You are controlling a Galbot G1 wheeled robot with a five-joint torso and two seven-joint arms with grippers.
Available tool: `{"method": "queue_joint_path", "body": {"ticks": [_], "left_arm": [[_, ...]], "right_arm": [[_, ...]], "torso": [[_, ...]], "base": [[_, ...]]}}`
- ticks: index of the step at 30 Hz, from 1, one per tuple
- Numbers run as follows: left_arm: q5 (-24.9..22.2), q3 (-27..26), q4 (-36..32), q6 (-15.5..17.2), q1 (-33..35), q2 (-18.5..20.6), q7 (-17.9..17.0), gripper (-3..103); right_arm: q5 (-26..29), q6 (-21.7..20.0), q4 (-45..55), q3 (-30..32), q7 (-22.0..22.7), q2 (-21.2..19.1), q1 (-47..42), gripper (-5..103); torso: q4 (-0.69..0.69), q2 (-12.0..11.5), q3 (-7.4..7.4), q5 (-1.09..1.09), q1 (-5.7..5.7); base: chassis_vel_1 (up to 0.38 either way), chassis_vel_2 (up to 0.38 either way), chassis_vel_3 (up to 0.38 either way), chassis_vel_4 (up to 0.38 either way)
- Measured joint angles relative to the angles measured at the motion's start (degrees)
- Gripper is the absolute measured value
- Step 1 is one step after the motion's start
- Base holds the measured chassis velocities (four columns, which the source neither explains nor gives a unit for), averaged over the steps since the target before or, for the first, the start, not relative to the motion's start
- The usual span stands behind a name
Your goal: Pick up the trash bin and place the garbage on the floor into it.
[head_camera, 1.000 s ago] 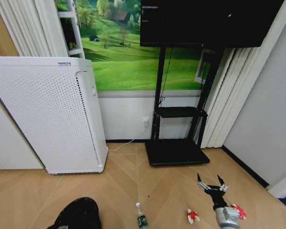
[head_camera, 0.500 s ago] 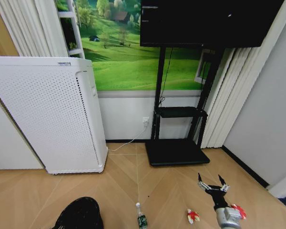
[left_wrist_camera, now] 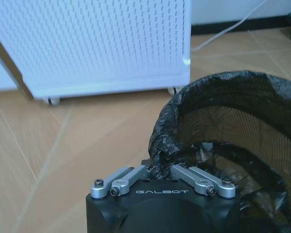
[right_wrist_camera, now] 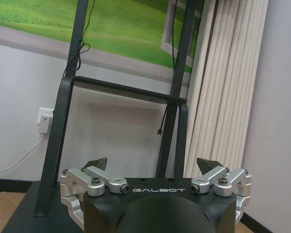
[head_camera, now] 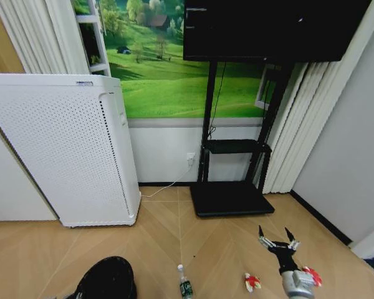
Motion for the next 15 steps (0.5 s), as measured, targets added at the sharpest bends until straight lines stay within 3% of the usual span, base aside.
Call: {"method": "queue_joint_path", "body": {"ticks": [7,15], "left_arm": [[4.22,-0.02,-2.39,-3.87,-1.38,-1.44,-1.15,3],[4.50,-1.19,-5.44,-4.87,-2.54,-1.19,-0.91,3]], "right_arm": [[-0.15,0.29,-0.20,0.07,0.11,0.03,-0.01,100],[-0.61,0.51,-0.28,-0.10,0.20,0.37,0.11,100]], "torso": [[0.03,-0.01,0.01,0.02,0.00],[0.02,0.00,0.01,0.03,0.01]], "base": [[0.000,0.000,0.000,0.000],[0.000,0.000,0.000,0.000]]}}
